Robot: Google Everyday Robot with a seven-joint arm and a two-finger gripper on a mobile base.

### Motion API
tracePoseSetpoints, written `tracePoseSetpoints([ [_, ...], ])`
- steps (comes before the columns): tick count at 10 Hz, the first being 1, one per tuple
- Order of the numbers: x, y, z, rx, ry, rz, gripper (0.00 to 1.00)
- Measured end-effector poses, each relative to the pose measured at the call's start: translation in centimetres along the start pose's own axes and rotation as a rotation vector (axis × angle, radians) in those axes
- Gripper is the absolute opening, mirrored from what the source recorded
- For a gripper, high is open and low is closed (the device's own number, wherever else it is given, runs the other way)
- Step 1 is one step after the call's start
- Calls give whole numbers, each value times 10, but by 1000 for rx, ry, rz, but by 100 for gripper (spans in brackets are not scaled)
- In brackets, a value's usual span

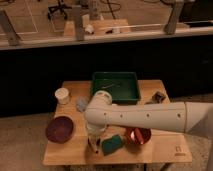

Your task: Place banana in purple bowl

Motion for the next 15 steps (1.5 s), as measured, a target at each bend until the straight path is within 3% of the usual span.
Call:
tracePoseSetpoints([
  [2, 0, -15, -30, 89, -14, -11, 3],
  [4, 3, -36, -47, 138, -28, -38, 3],
  [7, 4, -98, -45, 181, -58, -91, 3],
  [10, 2, -146, -29, 204, -80, -98, 3],
  [11, 2, -156, -24, 210, -87, -101, 6],
  [15, 15, -175, -3, 188, -68, -111, 46],
])
